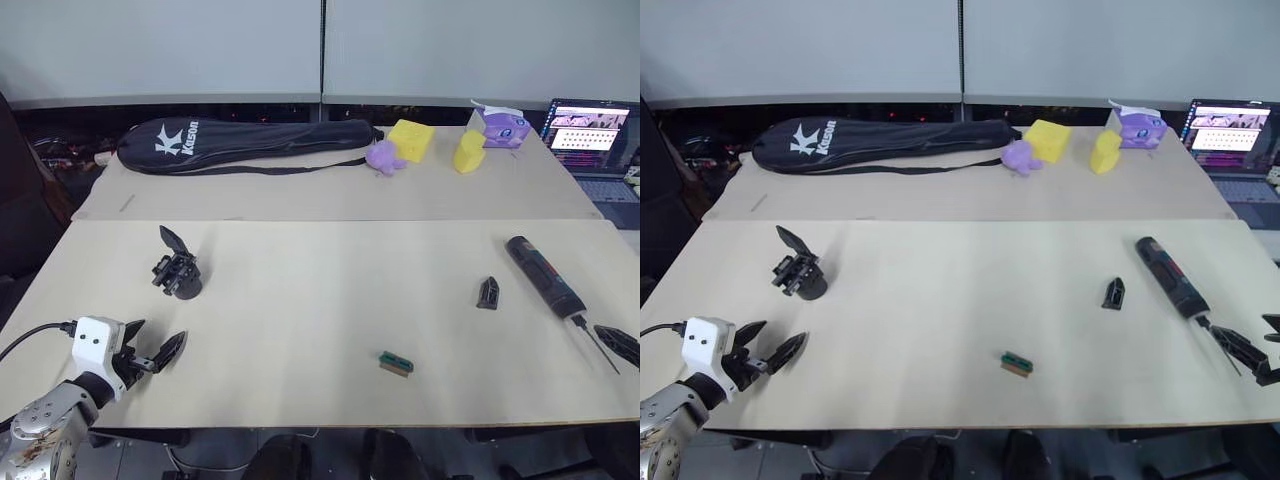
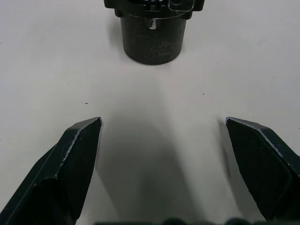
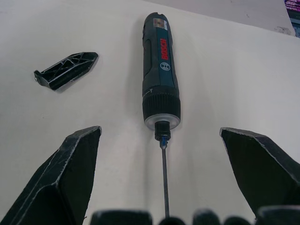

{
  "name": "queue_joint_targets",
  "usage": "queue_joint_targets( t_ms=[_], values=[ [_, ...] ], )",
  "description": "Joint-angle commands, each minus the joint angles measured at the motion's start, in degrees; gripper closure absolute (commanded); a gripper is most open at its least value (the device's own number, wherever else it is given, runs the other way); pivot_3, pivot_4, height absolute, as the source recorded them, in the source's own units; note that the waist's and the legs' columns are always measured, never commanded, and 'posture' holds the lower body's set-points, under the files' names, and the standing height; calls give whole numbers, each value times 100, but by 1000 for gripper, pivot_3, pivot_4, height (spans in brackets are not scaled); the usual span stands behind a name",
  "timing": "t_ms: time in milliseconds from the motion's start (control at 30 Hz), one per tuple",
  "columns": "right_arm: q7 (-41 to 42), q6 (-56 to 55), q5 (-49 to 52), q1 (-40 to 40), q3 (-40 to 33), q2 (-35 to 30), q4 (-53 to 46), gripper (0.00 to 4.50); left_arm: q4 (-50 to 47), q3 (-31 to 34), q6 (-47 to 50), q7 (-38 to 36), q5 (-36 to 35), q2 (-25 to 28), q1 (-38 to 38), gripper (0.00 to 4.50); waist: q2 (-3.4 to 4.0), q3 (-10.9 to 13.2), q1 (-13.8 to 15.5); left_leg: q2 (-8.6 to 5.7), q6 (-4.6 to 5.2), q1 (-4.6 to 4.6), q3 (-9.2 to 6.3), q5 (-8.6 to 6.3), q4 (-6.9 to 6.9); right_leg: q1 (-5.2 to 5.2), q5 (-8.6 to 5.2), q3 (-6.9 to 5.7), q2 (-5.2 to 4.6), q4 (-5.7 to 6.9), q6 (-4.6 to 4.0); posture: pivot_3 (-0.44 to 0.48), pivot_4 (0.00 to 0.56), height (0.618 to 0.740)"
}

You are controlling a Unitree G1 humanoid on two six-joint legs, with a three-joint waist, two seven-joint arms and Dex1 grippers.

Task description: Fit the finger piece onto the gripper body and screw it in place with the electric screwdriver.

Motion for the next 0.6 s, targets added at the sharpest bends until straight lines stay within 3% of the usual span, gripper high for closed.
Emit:
queue_joint_targets(
  t_ms=[33, 133, 300, 600],
  values=[
    [93, 18, 246, -91, 84, -54, -793, 8, 121, -33, -105, 50, 63, 41, -337, 0, 0, 0, 0, 0, 0, 0, 0, 0, 0, 0, 0, 0, 0, 0, 0, 0, 150, 723],
    [330, 442, 871, -214, 441, -146, -2135, 8, 600, -183, -100, 161, 138, 28, -964, 0, 13, 0, 2, 5, -9, 0, 1, 7, 1, -1, 1, -3, 4, 4, 1, 0, 150, 723],
    [418, 954, 1520, -332, 941, -191, -3209, 8, 1147, -471, -297, 165, 386, -23, -1504, 0, -4, -2, 5, 18, -22, 1, -4, 9, 1, -1, 6, -11, 28, 3, -7, 0, 150, 723],
    [181, 1082, 1767, -1027, 1801, -164, -3854, 8, 1587, -716, -483, 222, 498, -203, -2086, 0, -23, 5, 20, 4, -45, -28, 0, 11, 12, -22, 7, -14, 4, -4, -4, 0, 150, 723]
  ],
)
